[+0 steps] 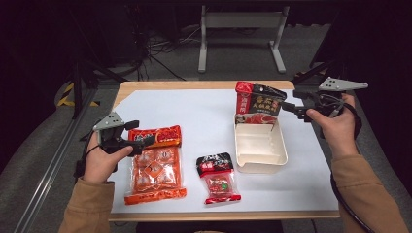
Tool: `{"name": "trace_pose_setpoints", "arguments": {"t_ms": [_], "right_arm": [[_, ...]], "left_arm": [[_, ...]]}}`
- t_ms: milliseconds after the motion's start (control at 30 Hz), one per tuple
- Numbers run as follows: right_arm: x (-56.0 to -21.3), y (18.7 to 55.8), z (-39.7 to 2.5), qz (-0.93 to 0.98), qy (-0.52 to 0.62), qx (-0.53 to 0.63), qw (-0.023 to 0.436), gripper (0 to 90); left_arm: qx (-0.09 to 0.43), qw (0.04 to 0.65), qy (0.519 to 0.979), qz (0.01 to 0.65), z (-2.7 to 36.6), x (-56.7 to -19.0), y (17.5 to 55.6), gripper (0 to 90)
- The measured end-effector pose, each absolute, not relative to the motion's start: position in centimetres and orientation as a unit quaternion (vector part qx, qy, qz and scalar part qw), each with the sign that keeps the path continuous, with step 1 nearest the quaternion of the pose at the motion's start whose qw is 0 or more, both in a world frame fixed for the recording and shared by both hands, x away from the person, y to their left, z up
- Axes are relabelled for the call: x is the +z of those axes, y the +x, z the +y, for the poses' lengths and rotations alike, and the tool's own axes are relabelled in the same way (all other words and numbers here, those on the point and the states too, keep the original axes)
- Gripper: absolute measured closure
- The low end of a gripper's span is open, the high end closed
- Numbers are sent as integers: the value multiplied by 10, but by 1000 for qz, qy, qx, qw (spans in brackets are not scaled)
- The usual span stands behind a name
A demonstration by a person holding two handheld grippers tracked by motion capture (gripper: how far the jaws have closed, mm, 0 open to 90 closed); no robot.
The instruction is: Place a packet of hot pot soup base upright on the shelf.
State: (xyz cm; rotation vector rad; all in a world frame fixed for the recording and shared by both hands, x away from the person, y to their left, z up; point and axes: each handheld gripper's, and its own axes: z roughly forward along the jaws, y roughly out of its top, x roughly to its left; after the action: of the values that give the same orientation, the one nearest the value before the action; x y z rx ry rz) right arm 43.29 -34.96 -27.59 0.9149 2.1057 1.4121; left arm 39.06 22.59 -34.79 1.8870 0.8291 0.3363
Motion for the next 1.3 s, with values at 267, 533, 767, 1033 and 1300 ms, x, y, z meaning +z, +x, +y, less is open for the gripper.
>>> {"name": "trace_pose_setpoints", "arguments": {"t_ms": [267,533,767,1033,1300], "right_arm": [[-273,415,-348,771,335,496,219,288],[-277,402,-345,778,326,495,211,288],[-282,392,-340,780,318,501,199,278],[-291,385,-336,783,309,504,193,275],[-294,383,-331,789,300,500,192,268]], "left_arm": [[139,485,792,345,233,-351,394,120],[136,475,794,354,241,-356,397,117],[146,468,791,365,248,-359,399,121],[163,465,777,392,258,-368,403,156],[170,444,771,423,270,-398,421,178]]}}
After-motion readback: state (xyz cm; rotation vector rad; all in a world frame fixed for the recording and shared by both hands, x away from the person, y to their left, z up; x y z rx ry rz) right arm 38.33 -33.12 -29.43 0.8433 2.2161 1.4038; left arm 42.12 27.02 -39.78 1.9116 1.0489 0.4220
